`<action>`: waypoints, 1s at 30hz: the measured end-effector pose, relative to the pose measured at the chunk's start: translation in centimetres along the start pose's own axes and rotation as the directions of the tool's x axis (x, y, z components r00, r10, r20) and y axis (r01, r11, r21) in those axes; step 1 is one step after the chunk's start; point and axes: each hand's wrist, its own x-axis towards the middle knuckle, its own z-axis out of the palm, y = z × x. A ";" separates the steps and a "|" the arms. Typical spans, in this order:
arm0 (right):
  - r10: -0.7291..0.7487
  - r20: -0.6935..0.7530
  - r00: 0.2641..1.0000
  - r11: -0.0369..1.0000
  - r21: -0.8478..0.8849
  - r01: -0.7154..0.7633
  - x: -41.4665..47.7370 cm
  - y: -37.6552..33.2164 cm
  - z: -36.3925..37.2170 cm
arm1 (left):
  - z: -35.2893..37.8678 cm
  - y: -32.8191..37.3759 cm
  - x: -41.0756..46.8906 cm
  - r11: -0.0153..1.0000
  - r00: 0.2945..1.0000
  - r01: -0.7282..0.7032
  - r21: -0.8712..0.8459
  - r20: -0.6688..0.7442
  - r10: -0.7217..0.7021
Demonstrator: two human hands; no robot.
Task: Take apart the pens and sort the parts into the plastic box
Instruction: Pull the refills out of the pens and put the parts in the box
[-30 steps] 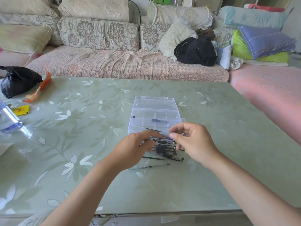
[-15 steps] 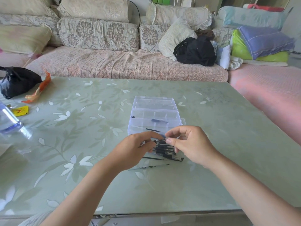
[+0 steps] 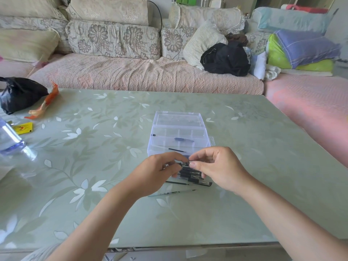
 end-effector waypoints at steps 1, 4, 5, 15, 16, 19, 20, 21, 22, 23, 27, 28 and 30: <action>-0.001 0.003 1.000 1.000 -0.005 0.001 0.0 0.1 0.0 | 0.0 0.1 0.0 1.000 1.000 -0.002 -0.002 0.001 0.002; 0.003 0.021 1.000 0.999 -0.036 -0.002 -0.1 0.3 0.3 | 0.1 0.3 -0.1 1.000 1.000 0.005 -0.025 0.009 -0.005; 0.005 0.026 1.000 0.999 -0.041 -0.004 -0.2 0.4 0.4 | 0.1 0.3 -0.1 0.999 1.000 0.012 -0.035 0.010 -0.012; -0.130 0.053 0.990 0.963 -0.231 0.139 -0.5 0.3 0.1 | -0.2 0.7 -0.4 0.994 0.996 0.051 -0.093 0.072 -0.045; -0.138 0.077 0.987 0.946 -0.284 0.154 -0.6 0.3 0.1 | -0.2 0.7 -0.4 0.996 0.996 0.057 -0.073 0.077 -0.051; -0.177 0.125 0.976 0.857 -0.469 0.215 -0.6 0.6 0.3 | -0.1 0.5 -0.5 0.997 0.992 0.076 -0.006 0.105 -0.075; -0.188 0.135 0.973 0.824 -0.517 0.231 -0.6 0.7 0.3 | -0.1 0.5 -0.5 0.997 0.991 0.074 0.009 0.112 -0.075; -0.193 0.142 0.971 0.807 -0.540 0.239 -0.6 0.8 0.3 | -0.1 0.6 -0.5 0.997 0.991 0.070 0.019 0.115 -0.071; -0.192 0.148 0.970 0.802 -0.546 0.242 -0.6 0.8 0.3 | -0.1 0.6 -0.4 0.998 0.991 0.066 0.025 0.114 -0.068; -0.191 0.155 0.969 0.798 -0.550 0.245 -0.6 0.9 0.3 | -0.1 0.7 -0.4 0.997 0.992 0.062 0.035 0.109 -0.066; -0.166 0.186 0.968 0.782 -0.574 0.244 -0.4 1.1 0.3 | 0.0 0.8 -0.4 0.998 0.994 0.040 0.058 0.101 -0.046; -0.154 0.193 0.969 0.782 -0.576 0.239 -0.4 1.2 0.3 | 0.0 0.9 -0.3 0.997 0.995 0.035 0.070 0.096 -0.042; -0.137 0.204 0.969 0.780 -0.581 0.232 -0.5 1.2 0.2 | 0.0 0.8 -0.3 0.992 0.997 0.023 0.124 0.076 -0.033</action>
